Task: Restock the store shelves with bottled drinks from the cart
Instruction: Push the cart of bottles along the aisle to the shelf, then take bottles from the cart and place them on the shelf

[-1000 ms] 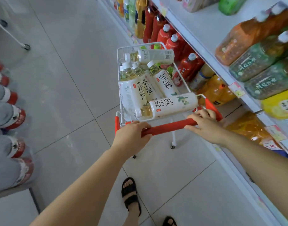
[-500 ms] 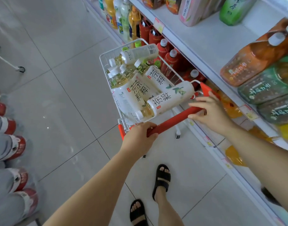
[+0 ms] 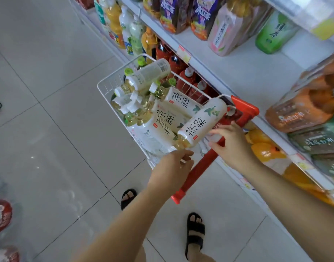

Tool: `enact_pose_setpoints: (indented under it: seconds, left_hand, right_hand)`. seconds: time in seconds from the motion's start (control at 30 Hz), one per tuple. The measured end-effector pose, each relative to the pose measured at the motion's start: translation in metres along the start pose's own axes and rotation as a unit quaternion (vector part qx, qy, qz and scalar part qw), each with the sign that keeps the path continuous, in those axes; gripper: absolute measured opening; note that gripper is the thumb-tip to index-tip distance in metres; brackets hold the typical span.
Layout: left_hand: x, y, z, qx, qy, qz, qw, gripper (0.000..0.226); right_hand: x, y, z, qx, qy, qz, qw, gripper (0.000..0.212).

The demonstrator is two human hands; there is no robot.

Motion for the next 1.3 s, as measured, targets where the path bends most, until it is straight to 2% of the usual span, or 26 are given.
enact_pose_setpoints:
  seconds: [0.07,0.13,0.2,0.3,0.4,0.47,0.6,0.8,0.9,0.97,1.03,1.13,1.23,1.3]
  left_hand:
    - [-0.044,-0.004,-0.018,0.001,-0.022,0.060,0.998,0.020]
    - [-0.090,-0.010,-0.045,-0.027,-0.061,0.133,0.989,0.016]
    - [-0.122,-0.012,-0.068,-0.069,-0.080,0.163,0.981,0.036]
    - [-0.139,0.002,-0.076,-0.080,-0.094,0.128,0.984,0.065]
    - [-0.135,0.021,-0.059,-0.025,-0.069,0.080,0.994,0.061]
    - [-0.127,0.028,-0.049,0.008,-0.069,0.061,0.996,0.054]
    - [-0.116,0.034,-0.034,0.025,-0.071,0.086,0.993,0.060]
    - [-0.136,0.033,0.004,0.095,-0.117,0.078,0.986,0.060]
    - [-0.170,0.020,0.037,0.131,-0.126,0.074,0.981,0.052]
    - [-0.196,0.009,0.072,0.160,-0.139,0.068,0.975,0.051]
    - [-0.220,-0.004,0.115,0.197,-0.151,0.065,0.967,0.052]
    - [-0.254,-0.027,0.186,0.270,-0.153,0.060,0.949,0.054]
    - [-0.290,-0.052,0.254,0.343,-0.161,0.054,0.924,0.061]
    - [-0.313,-0.070,0.298,0.390,-0.153,0.043,0.907,0.057]
  right_hand:
    - [-0.002,-0.002,-0.015,0.023,-0.004,0.040,0.999,0.040]
    - [0.001,-0.002,-0.033,0.045,-0.043,0.046,0.997,0.053]
    - [0.006,0.006,-0.051,0.042,-0.091,0.027,0.995,0.063]
    - [0.009,0.031,-0.059,-0.002,-0.177,-0.011,0.984,0.075]
    - [0.018,0.049,-0.052,-0.023,-0.254,-0.140,0.957,0.075]
    - [0.019,0.057,-0.048,-0.040,-0.273,-0.192,0.942,0.072]
    - [0.011,0.057,-0.057,-0.111,-0.258,-0.158,0.947,0.075]
    - [-0.028,0.058,-0.060,-0.079,-0.101,-0.073,0.989,0.074]
    - [-0.058,0.045,-0.065,-0.007,0.086,-0.017,0.996,0.067]
    - [-0.085,0.031,-0.075,0.031,0.214,0.056,0.975,0.062]
    - [-0.112,0.019,-0.093,0.037,0.288,0.097,0.952,0.063]
    - [-0.167,0.009,-0.123,0.015,0.336,0.136,0.932,0.054]
    - [-0.235,0.004,-0.152,-0.021,0.382,0.170,0.908,0.055]
    - [-0.282,-0.001,-0.170,-0.048,0.408,0.197,0.890,0.052]
Point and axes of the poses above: each hand's wrist, its own y-axis towards the middle knuckle, its own x-axis out of the palm, z = x × y, the point moved 9 cm from there along y, towards the middle knuckle, and after that the axes turned 13 degrees about -z, right-handed, at the moved point
